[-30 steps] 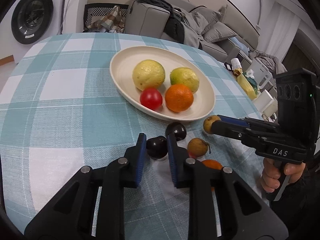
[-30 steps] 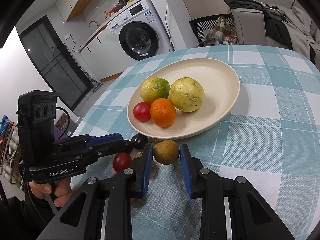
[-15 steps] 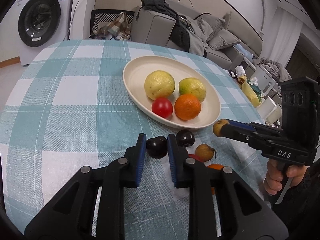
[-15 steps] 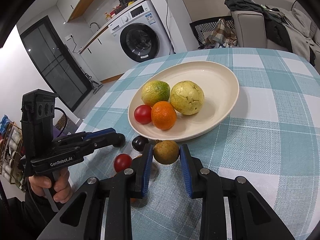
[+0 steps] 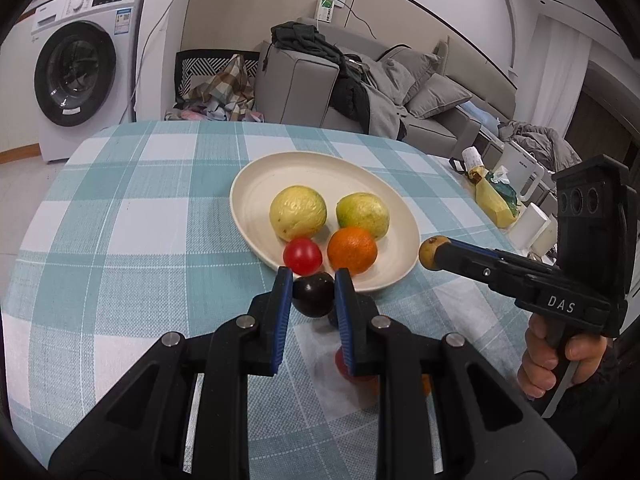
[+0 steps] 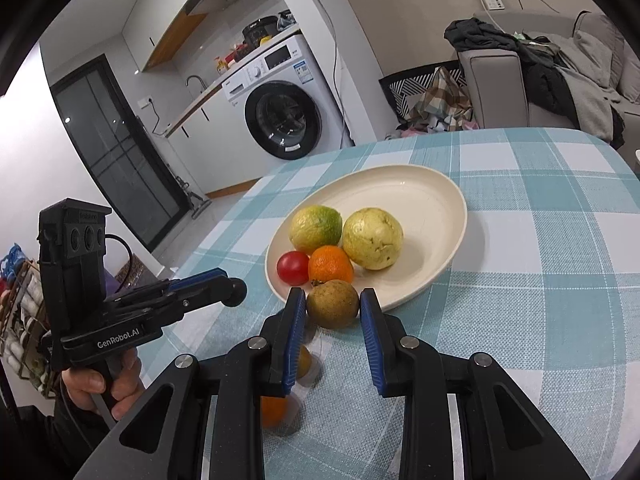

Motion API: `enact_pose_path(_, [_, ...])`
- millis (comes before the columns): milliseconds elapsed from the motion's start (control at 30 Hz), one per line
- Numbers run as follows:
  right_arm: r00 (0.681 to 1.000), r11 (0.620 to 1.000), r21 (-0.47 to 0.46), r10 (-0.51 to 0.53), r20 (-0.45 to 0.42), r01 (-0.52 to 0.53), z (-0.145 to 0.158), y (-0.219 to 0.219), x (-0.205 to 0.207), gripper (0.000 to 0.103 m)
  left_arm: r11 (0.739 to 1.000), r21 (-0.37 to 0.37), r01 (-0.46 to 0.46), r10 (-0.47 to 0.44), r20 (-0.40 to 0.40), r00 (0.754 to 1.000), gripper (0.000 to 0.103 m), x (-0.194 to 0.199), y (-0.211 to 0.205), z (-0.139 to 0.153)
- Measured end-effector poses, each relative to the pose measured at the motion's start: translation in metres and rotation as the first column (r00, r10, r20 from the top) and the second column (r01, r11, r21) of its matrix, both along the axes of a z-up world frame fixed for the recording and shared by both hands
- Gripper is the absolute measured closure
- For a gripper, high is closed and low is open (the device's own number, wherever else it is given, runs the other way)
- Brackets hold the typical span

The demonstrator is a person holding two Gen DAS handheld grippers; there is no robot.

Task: Organize fruits
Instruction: 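Carry the plum and kiwi over the cream plate and lower them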

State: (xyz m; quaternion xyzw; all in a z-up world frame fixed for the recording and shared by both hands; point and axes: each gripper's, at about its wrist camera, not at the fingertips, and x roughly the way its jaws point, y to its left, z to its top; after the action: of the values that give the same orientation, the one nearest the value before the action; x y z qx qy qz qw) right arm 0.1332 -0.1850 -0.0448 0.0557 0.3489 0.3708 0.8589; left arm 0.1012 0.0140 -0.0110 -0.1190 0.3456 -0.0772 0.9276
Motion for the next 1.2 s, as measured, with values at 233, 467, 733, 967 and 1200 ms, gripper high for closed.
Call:
enact_pose_path(233, [0.999,0.999,0.037,-0.040,0.029,0.039,0.004,-0.004,0.006,0.074,1.000,0.018,0.006,-0.006,0.017,1.000,0.084,0.013,-0.012,0.008])
enact_pose_path(467, [0.997,0.997,0.038,-0.071,0.020,0.070,0.003,-0.004,0.013,0.074,1.000,0.025,0.011,-0.012,0.030,0.999,0.084,0.028,-0.024,0.010])
enact_pose_path(733, [0.996,0.995,0.030,-0.092,0.008,0.092,0.001,-0.005,0.019,0.074,0.998,0.056,0.003,-0.005,0.034,0.999,0.084,0.040,-0.036,0.003])
enact_pose_path(967, [0.996,0.996,-0.003,-0.089,0.003,0.089,-0.002,0.001,0.019,0.074,0.996,0.086,-0.002,-0.001,0.034,0.999,0.084,0.043,-0.040,-0.006])
enact_pose_path(1200, [0.996,0.995,-0.045,-0.088,0.019,0.089,-0.004,0.007,0.016,0.068,0.996,0.088,-0.002,-0.001,0.035,0.999,0.084,0.042,-0.041,-0.008])
